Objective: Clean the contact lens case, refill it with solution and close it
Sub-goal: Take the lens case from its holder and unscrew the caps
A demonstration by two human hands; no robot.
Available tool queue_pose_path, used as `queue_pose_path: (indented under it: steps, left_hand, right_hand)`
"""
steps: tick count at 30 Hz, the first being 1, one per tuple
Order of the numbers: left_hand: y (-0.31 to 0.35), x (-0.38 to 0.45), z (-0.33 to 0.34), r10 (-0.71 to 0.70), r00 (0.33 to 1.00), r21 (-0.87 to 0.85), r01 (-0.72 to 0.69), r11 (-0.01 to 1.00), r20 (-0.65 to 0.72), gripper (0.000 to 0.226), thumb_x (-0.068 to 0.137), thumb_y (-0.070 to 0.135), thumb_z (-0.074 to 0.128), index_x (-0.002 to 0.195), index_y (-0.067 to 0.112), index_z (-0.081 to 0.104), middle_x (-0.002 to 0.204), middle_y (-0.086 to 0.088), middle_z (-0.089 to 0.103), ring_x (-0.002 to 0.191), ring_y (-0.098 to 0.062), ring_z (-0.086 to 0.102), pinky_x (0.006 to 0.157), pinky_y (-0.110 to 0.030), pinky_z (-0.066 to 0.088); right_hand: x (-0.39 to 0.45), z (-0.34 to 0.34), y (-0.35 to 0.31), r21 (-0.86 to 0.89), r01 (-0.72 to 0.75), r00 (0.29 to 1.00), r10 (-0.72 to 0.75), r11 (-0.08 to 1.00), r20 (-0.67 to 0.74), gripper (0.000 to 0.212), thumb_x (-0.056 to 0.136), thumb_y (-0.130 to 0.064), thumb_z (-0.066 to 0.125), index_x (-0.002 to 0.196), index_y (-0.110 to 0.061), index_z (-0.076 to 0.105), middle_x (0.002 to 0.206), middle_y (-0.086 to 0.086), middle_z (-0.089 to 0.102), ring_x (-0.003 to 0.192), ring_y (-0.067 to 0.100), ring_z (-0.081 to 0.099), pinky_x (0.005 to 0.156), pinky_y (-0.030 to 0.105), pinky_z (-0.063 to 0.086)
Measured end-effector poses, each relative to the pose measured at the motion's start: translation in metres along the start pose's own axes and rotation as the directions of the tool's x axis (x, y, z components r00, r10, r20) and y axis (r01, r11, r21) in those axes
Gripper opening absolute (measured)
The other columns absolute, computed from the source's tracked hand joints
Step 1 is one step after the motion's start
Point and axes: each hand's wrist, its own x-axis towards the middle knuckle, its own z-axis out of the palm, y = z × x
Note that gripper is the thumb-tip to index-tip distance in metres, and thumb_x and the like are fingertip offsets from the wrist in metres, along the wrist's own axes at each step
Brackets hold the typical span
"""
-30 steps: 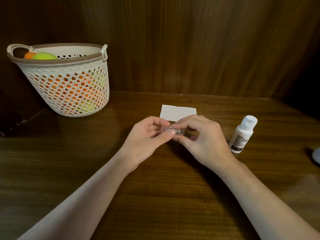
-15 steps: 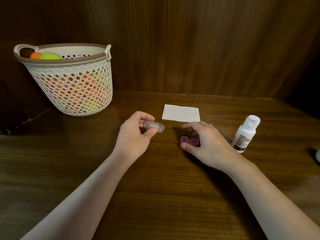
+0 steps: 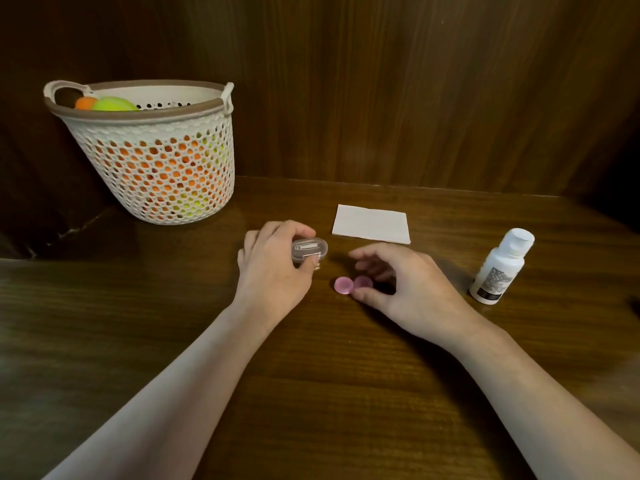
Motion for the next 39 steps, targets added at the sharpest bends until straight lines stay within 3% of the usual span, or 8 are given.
queue_pose_path:
  steps: [5,9,14,17,21,27,32,39]
  left_hand:
    - [0.013,-0.010,-0.007,0.204,0.950,-0.069,-0.193,0.979,0.237,0.024,0.096,0.048,0.073,0.119,0.047,0.068,0.125,0.025,0.054,0.113,-0.001,0.051,0.102,-0.036,0.050]
    - [0.014,-0.017,-0.006,0.228,0.909,-0.019,-0.236,0.972,0.348,0.032,0.093,0.057,0.073,0.122,0.046,0.071,0.115,0.028,0.062,0.104,0.009,0.051,0.108,-0.045,0.046]
    - [0.010,-0.013,-0.001,0.239,0.900,-0.102,-0.216,0.971,0.366,0.028,0.095,0.048,0.076,0.123,0.046,0.072,0.104,0.031,0.066,0.103,0.030,0.045,0.087,-0.027,0.047]
    - [0.007,-0.012,0.003,0.233,0.899,-0.132,-0.197,0.971,0.371,0.028,0.094,0.047,0.077,0.121,0.049,0.072,0.103,0.031,0.068,0.100,0.023,0.053,0.075,-0.018,0.042]
    - [0.002,-0.009,0.005,0.198,0.902,-0.151,-0.151,0.977,0.383,0.022,0.093,0.047,0.077,0.113,0.056,0.073,0.106,0.029,0.070,0.096,0.000,0.063,0.076,-0.022,0.049]
    - [0.001,-0.008,0.009,0.188,0.905,-0.182,-0.126,0.975,0.383,0.025,0.093,0.042,0.079,0.115,0.054,0.075,0.107,0.028,0.071,0.098,-0.002,0.065,0.079,-0.022,0.054]
    - [0.002,-0.011,0.013,0.219,0.908,-0.212,-0.149,0.966,0.357,0.027,0.096,0.034,0.078,0.120,0.047,0.076,0.104,0.030,0.067,0.103,0.010,0.060,0.078,-0.014,0.049]
    - [0.004,-0.012,0.015,0.242,0.899,-0.251,-0.156,0.955,0.364,0.028,0.098,0.025,0.076,0.123,0.039,0.078,0.108,0.022,0.065,0.103,-0.001,0.063,0.087,-0.020,0.051]
  right_hand:
    - [0.000,-0.011,0.004,-0.106,-0.056,0.998,0.060,0.993,0.032,0.047,0.086,-0.060,0.081,0.128,-0.044,0.069,0.123,-0.022,0.064,0.116,0.001,0.057,0.098,0.027,0.050]
    - [0.002,-0.014,0.008,-0.116,-0.052,0.996,0.059,0.992,0.060,0.024,0.086,-0.064,0.078,0.105,-0.052,0.069,0.116,-0.025,0.064,0.118,0.004,0.054,0.100,0.036,0.048]
    - [0.001,-0.012,0.009,-0.087,-0.032,0.998,0.036,0.996,0.042,0.022,0.085,-0.064,0.078,0.101,-0.049,0.072,0.109,-0.028,0.066,0.114,0.003,0.056,0.101,0.039,0.050]
    - [0.000,-0.013,0.009,-0.065,-0.034,0.999,0.036,0.997,0.032,0.019,0.086,-0.060,0.080,0.100,-0.048,0.073,0.106,-0.027,0.067,0.113,0.004,0.058,0.102,0.042,0.053]
    - [0.000,-0.011,0.010,-0.065,-0.032,0.999,0.034,0.997,0.025,0.024,0.084,-0.064,0.080,0.101,-0.048,0.073,0.106,-0.027,0.067,0.112,0.003,0.057,0.098,0.038,0.052]
    - [0.000,-0.007,0.011,0.018,-0.037,0.999,0.038,0.999,-0.039,0.018,0.077,-0.057,0.088,0.087,-0.047,0.077,0.089,-0.026,0.072,0.100,-0.017,0.058,0.074,0.015,0.043]
    - [0.000,-0.003,0.011,0.060,-0.034,0.997,0.038,0.998,-0.068,0.017,0.078,-0.051,0.090,0.088,-0.042,0.081,0.091,-0.020,0.071,0.096,-0.012,0.059,0.074,0.019,0.046]
    - [-0.002,-0.003,0.009,0.125,-0.031,0.997,0.040,0.992,-0.066,0.014,0.079,-0.043,0.092,0.090,-0.038,0.084,0.091,-0.018,0.071,0.094,-0.008,0.062,0.077,0.022,0.050]
